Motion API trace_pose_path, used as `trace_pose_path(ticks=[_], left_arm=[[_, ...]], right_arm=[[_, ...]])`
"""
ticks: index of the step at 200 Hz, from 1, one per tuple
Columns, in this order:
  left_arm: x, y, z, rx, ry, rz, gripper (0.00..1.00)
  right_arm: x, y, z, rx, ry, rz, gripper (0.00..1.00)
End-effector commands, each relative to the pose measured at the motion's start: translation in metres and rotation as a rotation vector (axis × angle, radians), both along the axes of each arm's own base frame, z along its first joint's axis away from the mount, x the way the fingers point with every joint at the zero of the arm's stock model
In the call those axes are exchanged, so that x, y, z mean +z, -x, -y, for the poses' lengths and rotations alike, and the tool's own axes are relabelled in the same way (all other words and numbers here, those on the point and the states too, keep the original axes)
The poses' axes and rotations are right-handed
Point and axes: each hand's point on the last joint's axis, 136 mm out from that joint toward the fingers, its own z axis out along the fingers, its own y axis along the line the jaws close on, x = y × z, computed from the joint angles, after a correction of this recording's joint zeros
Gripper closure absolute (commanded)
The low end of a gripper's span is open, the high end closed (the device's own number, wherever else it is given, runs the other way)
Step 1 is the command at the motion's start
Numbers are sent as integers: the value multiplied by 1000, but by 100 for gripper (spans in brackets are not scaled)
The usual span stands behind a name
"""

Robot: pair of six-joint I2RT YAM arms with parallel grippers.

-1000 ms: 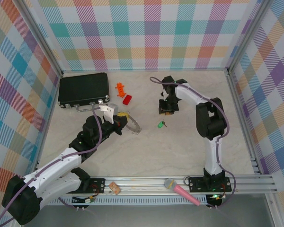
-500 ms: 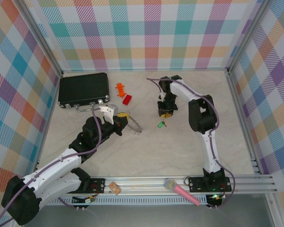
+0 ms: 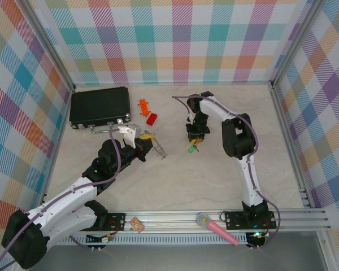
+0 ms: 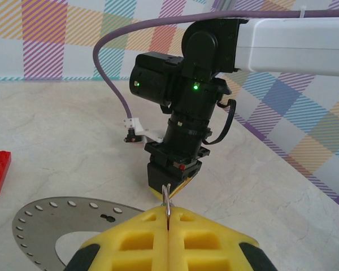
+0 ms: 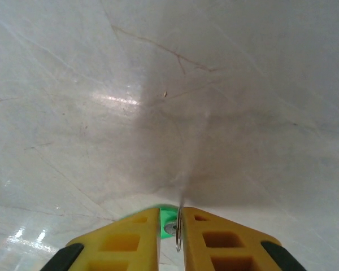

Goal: Put the keys on the keyring

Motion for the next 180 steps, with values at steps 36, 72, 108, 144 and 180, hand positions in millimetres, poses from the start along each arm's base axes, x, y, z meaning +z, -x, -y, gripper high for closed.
trace_pose_path(ticks=[36,72,108,144,180], left_arm=[[12,2,6,-24,41,35,100],[10,2,6,-24,40,31,100],[10,1,7,-27,41,29,100],[8,1,8,-31,40,22,100],[7,1,9,-35,43,19,100]], right_arm=[[-1,3,-3,20,-5,-24,95],[8,-1,-4,14,-16,18,100],[22,-5,-7,5,-41,112,100],[31,-8,-8,-3,-44,251,100],[41,-13,-9,-27,-63,397,100]])
